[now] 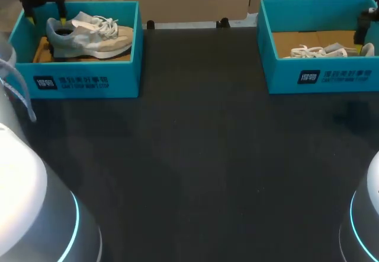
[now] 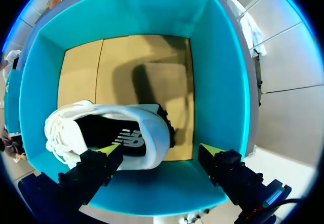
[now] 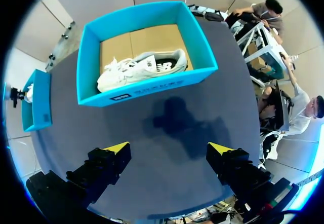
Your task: Take the shoe out of the shoebox, open the shoe tongue, remove and reinsert the insole, then place the shoe into the shoebox
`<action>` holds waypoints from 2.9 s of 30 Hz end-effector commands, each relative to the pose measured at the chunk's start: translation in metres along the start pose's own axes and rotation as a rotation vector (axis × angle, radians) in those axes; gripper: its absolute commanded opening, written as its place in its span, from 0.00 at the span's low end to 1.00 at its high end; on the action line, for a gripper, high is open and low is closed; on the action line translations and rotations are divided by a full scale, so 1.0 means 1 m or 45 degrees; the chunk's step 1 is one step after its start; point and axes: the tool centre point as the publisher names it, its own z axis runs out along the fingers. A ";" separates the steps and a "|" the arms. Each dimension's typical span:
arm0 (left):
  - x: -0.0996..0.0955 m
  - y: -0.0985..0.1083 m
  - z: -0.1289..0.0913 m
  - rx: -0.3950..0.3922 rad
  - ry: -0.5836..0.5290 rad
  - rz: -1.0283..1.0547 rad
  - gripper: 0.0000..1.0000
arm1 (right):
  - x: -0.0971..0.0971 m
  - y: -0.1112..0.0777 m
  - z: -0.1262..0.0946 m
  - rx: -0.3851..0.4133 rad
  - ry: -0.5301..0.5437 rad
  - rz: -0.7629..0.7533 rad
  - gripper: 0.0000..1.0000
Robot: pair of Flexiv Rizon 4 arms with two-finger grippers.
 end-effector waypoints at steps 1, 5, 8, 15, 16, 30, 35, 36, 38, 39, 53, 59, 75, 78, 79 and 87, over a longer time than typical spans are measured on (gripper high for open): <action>0.001 0.010 0.010 0.076 -0.001 0.003 1.00 | 0.000 0.000 0.000 -0.001 0.000 0.000 1.00; 0.002 0.007 0.017 0.083 0.006 0.004 1.00 | 0.000 0.000 0.000 -0.001 0.000 0.000 1.00; 0.004 0.003 0.022 0.088 0.003 0.011 1.00 | 0.000 0.000 0.000 -0.001 0.000 0.000 1.00; 0.005 -0.001 0.035 0.095 -0.006 0.012 1.00 | 0.000 0.000 0.000 -0.001 0.000 0.000 1.00; 0.004 -0.001 0.037 0.100 -0.009 0.011 1.00 | 0.000 0.000 0.000 -0.001 0.000 0.000 1.00; 0.003 0.004 0.052 0.116 -0.033 -0.014 1.00 | 0.000 0.000 0.000 -0.001 0.000 0.000 1.00; 0.002 0.003 0.055 0.131 -0.036 -0.016 0.89 | 0.000 0.000 0.000 -0.001 0.000 0.000 1.00; 0.002 0.003 0.055 0.133 -0.036 -0.016 0.81 | 0.000 0.000 0.000 -0.001 0.000 0.000 1.00; 0.003 0.002 0.057 0.138 -0.035 -0.015 0.66 | 0.000 0.000 0.000 -0.001 0.000 0.000 1.00; 0.003 0.002 0.058 0.145 -0.030 -0.013 0.53 | 0.000 0.000 0.000 -0.001 0.000 0.000 1.00; 0.006 -0.004 0.062 0.162 -0.018 -0.011 0.00 | 0.000 0.000 0.000 -0.001 0.000 0.000 1.00; 0.011 -0.005 0.058 0.157 -0.022 -0.020 0.00 | 0.000 0.000 0.000 -0.001 0.000 0.000 1.00; 0.025 -0.002 0.026 0.079 -0.046 -0.049 0.00 | 0.000 0.000 0.000 -0.001 0.000 0.000 1.00; 0.026 -0.002 0.017 0.067 -0.050 -0.047 0.00 | 0.000 0.000 0.000 -0.001 0.000 0.000 1.00; 0.027 -0.002 0.013 0.061 -0.052 -0.048 0.00 | 0.000 0.000 0.000 -0.001 0.000 0.000 1.00; 0.034 -0.002 -0.027 0.032 -0.049 -0.050 0.00 | 0.000 0.000 0.000 -0.001 0.000 0.000 1.00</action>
